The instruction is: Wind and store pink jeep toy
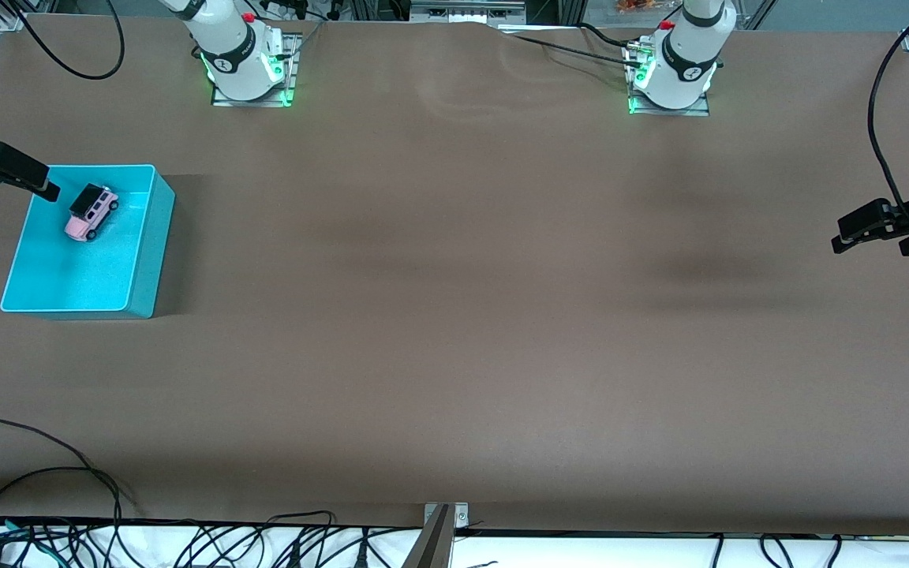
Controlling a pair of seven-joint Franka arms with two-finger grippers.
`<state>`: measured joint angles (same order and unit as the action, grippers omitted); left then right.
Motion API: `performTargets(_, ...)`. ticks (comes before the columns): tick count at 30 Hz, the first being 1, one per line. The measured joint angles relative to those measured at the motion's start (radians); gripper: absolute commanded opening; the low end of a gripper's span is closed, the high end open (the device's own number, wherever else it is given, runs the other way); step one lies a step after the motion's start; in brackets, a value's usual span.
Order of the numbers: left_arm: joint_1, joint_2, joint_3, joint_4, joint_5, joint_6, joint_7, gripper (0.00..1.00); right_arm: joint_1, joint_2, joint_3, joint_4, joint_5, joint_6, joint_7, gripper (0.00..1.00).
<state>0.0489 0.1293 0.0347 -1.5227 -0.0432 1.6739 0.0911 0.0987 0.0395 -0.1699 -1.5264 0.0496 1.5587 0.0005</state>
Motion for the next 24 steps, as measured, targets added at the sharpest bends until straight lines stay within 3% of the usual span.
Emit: performTargets(24, 0.001, 0.0, 0.0, 0.0, 0.0, -0.009, 0.0, 1.0, -0.003, -0.003, -0.02, 0.002, 0.0, -0.003, -0.003, 1.0)
